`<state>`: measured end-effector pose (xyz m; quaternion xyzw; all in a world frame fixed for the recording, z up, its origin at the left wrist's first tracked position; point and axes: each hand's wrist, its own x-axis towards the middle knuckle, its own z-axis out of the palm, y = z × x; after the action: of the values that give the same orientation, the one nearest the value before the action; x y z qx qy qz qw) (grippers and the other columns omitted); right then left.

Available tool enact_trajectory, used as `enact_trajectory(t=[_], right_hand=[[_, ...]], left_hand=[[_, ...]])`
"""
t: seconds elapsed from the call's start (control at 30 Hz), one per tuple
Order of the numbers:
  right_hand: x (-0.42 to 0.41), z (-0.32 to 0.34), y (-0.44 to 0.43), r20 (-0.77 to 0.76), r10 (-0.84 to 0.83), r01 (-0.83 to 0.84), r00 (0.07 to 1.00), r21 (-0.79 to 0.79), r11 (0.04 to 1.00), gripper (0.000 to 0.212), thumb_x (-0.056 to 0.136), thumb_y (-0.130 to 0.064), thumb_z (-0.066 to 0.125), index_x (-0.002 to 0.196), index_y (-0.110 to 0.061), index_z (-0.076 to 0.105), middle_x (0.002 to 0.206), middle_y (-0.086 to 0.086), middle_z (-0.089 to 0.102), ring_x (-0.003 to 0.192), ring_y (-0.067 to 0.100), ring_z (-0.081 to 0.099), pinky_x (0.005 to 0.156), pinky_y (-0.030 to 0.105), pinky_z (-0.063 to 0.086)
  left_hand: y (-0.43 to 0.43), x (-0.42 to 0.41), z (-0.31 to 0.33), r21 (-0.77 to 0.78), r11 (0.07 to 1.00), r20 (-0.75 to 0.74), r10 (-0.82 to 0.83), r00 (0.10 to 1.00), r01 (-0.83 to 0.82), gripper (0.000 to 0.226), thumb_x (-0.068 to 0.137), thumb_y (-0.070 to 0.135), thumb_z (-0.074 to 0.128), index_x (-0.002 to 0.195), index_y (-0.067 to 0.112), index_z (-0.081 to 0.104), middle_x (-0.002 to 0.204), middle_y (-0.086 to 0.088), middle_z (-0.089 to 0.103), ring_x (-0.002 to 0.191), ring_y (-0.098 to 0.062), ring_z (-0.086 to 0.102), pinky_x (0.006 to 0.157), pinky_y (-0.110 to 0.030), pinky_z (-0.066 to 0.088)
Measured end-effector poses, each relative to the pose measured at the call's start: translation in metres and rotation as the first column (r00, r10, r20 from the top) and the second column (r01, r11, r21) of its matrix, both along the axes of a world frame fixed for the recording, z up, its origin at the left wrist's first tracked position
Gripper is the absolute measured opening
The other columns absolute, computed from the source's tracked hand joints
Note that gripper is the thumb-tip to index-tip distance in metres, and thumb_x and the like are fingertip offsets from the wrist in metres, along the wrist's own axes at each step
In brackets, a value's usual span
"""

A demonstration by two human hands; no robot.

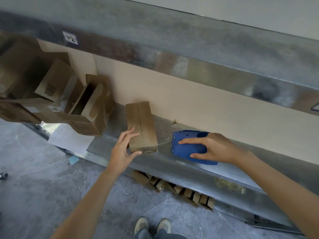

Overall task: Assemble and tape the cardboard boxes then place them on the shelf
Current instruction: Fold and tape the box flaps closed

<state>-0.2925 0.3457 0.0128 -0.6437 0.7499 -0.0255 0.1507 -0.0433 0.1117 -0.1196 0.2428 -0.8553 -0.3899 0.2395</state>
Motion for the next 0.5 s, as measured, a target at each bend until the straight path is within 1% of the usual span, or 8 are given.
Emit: enact_trajectory(t=[0.07, 0.13, 0.23, 0.3, 0.43, 0.5], right_hand=[[0.003, -0.003, -0.006, -0.051, -0.005, 0.006, 0.999, 0.014, 1.0, 0.053, 0.093, -0.049, 0.058, 0.138, -0.062, 0.033, 0.049, -0.006, 0.037, 0.045, 0.01, 0.031, 0.05, 0.021, 0.029], [0.005, -0.007, -0.01, -0.069, -0.018, 0.02, 0.997, 0.023, 1.0, 0.052, 0.094, -0.048, 0.057, 0.14, -0.058, 0.035, 0.049, -0.007, 0.036, 0.046, 0.009, 0.031, 0.051, 0.024, 0.029], [0.009, -0.014, -0.016, -0.107, -0.035, 0.035, 0.994, 0.005, 0.999, 0.052, 0.095, -0.048, 0.055, 0.141, -0.058, 0.034, 0.049, -0.006, 0.036, 0.046, 0.009, 0.03, 0.049, 0.024, 0.027], [0.012, -0.018, -0.022, -0.137, -0.039, 0.037, 0.99, -0.022, 0.999, 0.052, 0.095, -0.048, 0.054, 0.141, -0.058, 0.032, 0.048, -0.006, 0.035, 0.046, 0.008, 0.03, 0.048, 0.024, 0.025], [0.019, -0.026, -0.033, -0.181, -0.059, 0.059, 0.982, -0.005, 0.998, 0.053, 0.097, -0.049, 0.051, 0.144, -0.057, 0.029, 0.049, -0.007, 0.037, 0.046, 0.008, 0.034, 0.047, 0.027, 0.032], [0.023, -0.03, -0.037, -0.206, -0.065, 0.065, 0.976, -0.006, 0.998, 0.053, 0.097, -0.049, 0.05, 0.145, -0.056, 0.028, 0.051, -0.009, 0.037, 0.048, 0.007, 0.036, 0.046, 0.026, 0.03]], left_hand=[[0.0, 0.001, 0.001, 0.001, 1.0, 0.0, -0.001, 1.0, 0.001, 0.07, 0.073, 0.021, 0.086, 0.133, 0.031, 0.052, 0.145, 0.023, 0.038, 0.135, 0.006, 0.037, 0.099, -0.02, 0.043], [0.001, 0.001, 0.003, 0.0, 1.0, -0.014, -0.005, 1.0, 0.005, 0.07, 0.073, 0.019, 0.086, 0.133, 0.032, 0.051, 0.147, 0.022, 0.038, 0.136, 0.004, 0.037, 0.102, -0.027, 0.045], [0.003, 0.0, 0.004, -0.01, 1.0, -0.017, -0.02, 1.0, 0.019, 0.072, 0.074, 0.018, 0.085, 0.133, 0.036, 0.049, 0.149, 0.022, 0.035, 0.138, 0.002, 0.036, 0.103, -0.034, 0.046], [0.003, 0.0, 0.005, -0.014, 1.0, -0.011, -0.027, 1.0, 0.026, 0.071, 0.075, 0.019, 0.085, 0.134, 0.034, 0.049, 0.15, 0.022, 0.034, 0.138, 0.001, 0.035, 0.105, -0.039, 0.047], [0.004, 0.001, 0.005, -0.021, 0.999, -0.017, -0.024, 1.0, 0.024, 0.068, 0.076, 0.021, 0.083, 0.134, 0.031, 0.05, 0.15, 0.021, 0.035, 0.139, -0.001, 0.036, 0.105, -0.045, 0.048], [0.004, 0.001, 0.005, -0.026, 0.999, -0.02, -0.02, 1.0, 0.02, 0.068, 0.076, 0.02, 0.083, 0.134, 0.03, 0.05, 0.15, 0.022, 0.035, 0.139, -0.002, 0.037, 0.104, -0.046, 0.049]])
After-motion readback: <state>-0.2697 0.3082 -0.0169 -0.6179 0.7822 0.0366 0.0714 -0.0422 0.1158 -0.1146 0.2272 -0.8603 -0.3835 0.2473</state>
